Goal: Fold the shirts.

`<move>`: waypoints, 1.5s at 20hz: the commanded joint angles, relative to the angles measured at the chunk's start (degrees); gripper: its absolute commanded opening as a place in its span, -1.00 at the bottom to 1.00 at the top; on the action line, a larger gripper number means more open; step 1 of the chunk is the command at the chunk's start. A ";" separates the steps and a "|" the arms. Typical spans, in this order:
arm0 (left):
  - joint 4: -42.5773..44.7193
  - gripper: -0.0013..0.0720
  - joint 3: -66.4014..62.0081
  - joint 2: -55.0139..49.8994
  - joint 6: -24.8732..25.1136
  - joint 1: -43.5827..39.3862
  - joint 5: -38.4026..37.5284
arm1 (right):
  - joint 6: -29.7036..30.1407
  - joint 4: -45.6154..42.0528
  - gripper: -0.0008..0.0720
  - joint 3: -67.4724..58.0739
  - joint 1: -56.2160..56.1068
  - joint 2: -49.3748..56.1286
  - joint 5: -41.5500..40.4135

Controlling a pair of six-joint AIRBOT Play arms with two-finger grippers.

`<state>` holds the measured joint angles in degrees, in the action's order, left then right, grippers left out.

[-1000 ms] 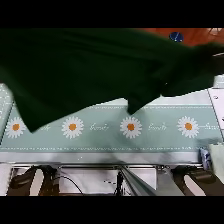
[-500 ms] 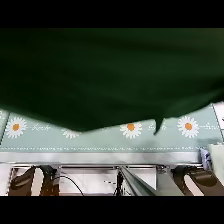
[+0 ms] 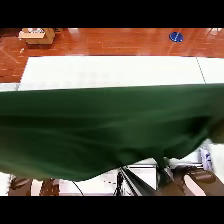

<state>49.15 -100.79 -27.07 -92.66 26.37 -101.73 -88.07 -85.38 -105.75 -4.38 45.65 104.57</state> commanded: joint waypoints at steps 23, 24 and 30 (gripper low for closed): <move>-17.22 -0.91 54.12 -41.38 30.03 -17.53 65.72 | 5.95 16.68 -0.88 7.80 -0.15 53.79 -38.82; -17.25 -0.91 54.10 -43.32 29.99 -17.99 65.44 | 5.77 15.93 -0.88 7.78 -0.15 55.19 -37.24; -20.52 -0.56 52.30 -46.75 29.88 -16.83 62.55 | 7.37 16.83 -0.23 6.78 0.46 57.09 -35.06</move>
<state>30.37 -47.31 -72.49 -63.11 8.93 -38.79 -81.97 -68.69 -98.26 -4.34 102.28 68.75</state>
